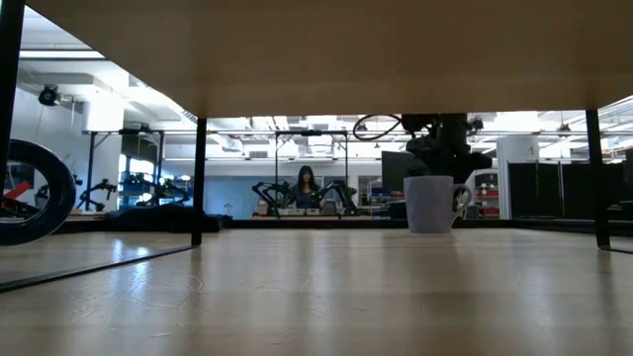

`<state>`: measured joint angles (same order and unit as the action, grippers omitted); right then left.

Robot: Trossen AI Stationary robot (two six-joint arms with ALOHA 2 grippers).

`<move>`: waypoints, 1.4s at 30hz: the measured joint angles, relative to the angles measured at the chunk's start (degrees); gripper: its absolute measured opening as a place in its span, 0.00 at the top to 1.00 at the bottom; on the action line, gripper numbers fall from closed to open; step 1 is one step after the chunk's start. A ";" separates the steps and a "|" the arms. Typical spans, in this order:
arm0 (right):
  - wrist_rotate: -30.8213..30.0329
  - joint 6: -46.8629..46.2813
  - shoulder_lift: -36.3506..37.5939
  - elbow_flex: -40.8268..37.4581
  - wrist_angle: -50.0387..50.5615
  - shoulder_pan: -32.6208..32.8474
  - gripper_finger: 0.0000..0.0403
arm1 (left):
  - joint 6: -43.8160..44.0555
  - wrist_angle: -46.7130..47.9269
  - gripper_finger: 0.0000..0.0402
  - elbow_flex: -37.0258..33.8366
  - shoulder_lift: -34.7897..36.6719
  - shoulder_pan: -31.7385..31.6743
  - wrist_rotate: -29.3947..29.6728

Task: Stack small to large cups/mugs on shelf
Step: Put the blue mug on the shelf

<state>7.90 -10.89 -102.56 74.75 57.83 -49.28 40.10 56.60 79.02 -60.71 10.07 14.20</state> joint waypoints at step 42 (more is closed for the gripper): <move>-2.08 -0.92 14.65 3.17 7.84 9.16 0.96 | 1.57 -0.23 0.75 -2.64 0.11 -0.34 0.21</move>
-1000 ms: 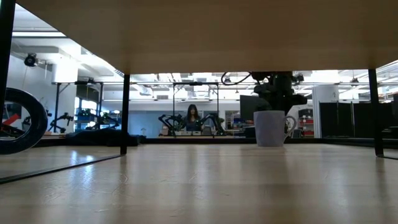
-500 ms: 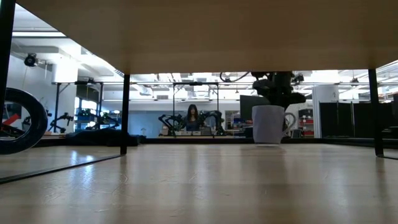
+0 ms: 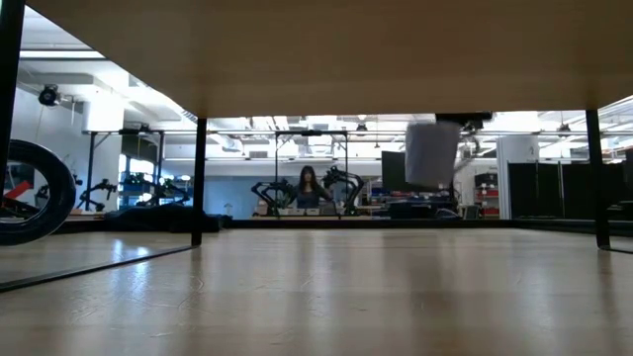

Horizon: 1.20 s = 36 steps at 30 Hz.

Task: Stack small to large cups/mugs on shelf
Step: Put the blue mug on the shelf

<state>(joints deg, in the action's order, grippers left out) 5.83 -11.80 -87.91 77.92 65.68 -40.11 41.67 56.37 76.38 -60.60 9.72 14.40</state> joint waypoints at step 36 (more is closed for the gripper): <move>-4.00 -12.87 -7.21 29.11 13.45 55.73 0.96 | -0.57 -0.47 0.75 -0.83 -0.11 -0.01 0.89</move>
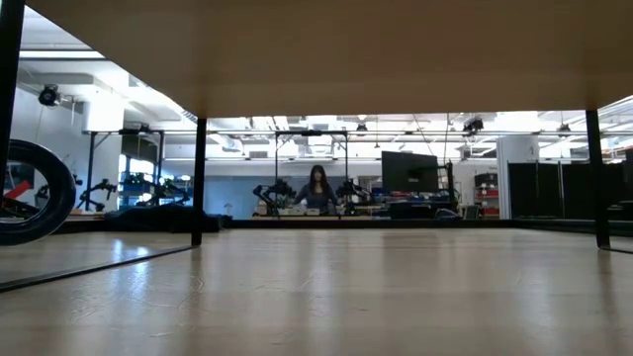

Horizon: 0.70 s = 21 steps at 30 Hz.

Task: Stack small to large cups/mugs on shelf
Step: Put the blue mug on the shelf

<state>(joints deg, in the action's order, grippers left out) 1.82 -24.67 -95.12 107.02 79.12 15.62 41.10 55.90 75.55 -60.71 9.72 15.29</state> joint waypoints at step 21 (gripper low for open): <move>5.66 4.69 -18.22 20.57 10.91 2.60 0.96 | -0.02 0.92 0.75 -0.02 0.17 0.00 -1.20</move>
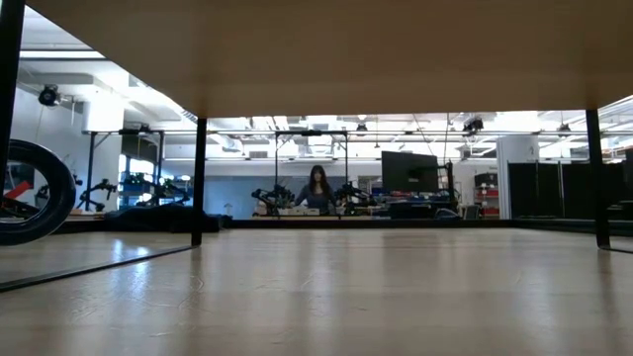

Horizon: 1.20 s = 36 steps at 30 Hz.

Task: Stack small to large cups/mugs on shelf
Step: Put the blue mug on the shelf

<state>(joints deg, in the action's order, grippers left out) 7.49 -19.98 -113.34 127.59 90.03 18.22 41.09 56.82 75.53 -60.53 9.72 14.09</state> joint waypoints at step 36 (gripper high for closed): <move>-3.16 -23.88 3.59 -0.68 0.02 -2.23 0.96 | -1.30 1.12 0.75 -0.74 -0.04 0.02 -0.44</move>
<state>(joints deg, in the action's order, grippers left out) 4.33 -43.86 -109.75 126.91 90.05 15.99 39.79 57.94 74.78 -60.58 9.74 13.65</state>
